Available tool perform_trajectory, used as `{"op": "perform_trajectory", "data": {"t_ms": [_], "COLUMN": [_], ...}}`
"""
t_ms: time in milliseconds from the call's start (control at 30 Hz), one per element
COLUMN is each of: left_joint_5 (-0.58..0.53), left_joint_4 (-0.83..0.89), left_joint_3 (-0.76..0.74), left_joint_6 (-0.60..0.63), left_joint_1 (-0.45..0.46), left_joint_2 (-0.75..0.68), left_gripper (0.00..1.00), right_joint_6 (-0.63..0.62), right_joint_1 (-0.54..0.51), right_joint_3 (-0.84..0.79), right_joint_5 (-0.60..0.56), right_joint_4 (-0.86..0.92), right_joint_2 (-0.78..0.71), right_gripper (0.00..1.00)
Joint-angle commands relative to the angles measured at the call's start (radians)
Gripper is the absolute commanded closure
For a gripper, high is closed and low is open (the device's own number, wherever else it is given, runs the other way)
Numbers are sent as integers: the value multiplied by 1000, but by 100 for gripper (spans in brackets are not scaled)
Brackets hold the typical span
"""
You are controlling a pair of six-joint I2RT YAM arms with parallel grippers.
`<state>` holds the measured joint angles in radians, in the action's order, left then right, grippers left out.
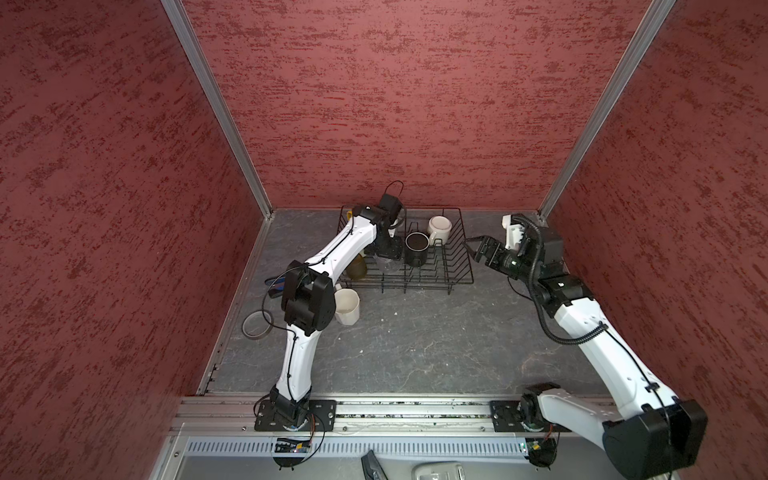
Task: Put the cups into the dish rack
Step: 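Lower the clear glass into the rack with the left gripper while the right withdraws, then open the left gripper and withdraw while the right gripper grasps the white octagonal mug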
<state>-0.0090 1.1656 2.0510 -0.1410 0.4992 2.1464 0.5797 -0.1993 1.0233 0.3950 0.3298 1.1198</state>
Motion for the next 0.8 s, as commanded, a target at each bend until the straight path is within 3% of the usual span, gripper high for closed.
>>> {"op": "perform_trajectory", "data": {"t_ms": [0, 100, 167, 267, 333, 433, 533, 767], "left_joint_5": [-35, -31, -34, -37, -42, -46, -37, -33], "left_joint_4": [47, 61, 76, 93, 94, 81, 74, 58], "left_joint_3": [38, 61, 82, 106, 109, 98, 91, 79], "left_joint_6": [10, 8, 8, 6, 2, 4, 6, -5], "left_joint_1": [4, 4, 4, 4, 3, 3, 1, 2], "left_joint_2": [35, 70, 96, 122, 127, 113, 102, 62], "left_gripper": [100, 97, 89, 63, 40, 22, 13, 9], "right_joint_6": [-16, -16, -15, -11, -10, -10, -11, -20], "right_joint_1": [6, 7, 6, 7, 7, 7, 7, 7], "right_joint_3": [-12, -19, -24, -29, -30, -31, -30, -16], "right_joint_5": [-16, -15, -11, -3, 0, -2, -3, -11], "right_joint_4": [-7, -10, -14, -21, -22, -20, -16, 3], "right_joint_2": [-13, -11, -9, -3, 0, 3, 3, 9], "right_gripper": [1, 1, 1, 1, 1, 1, 1, 2]}}
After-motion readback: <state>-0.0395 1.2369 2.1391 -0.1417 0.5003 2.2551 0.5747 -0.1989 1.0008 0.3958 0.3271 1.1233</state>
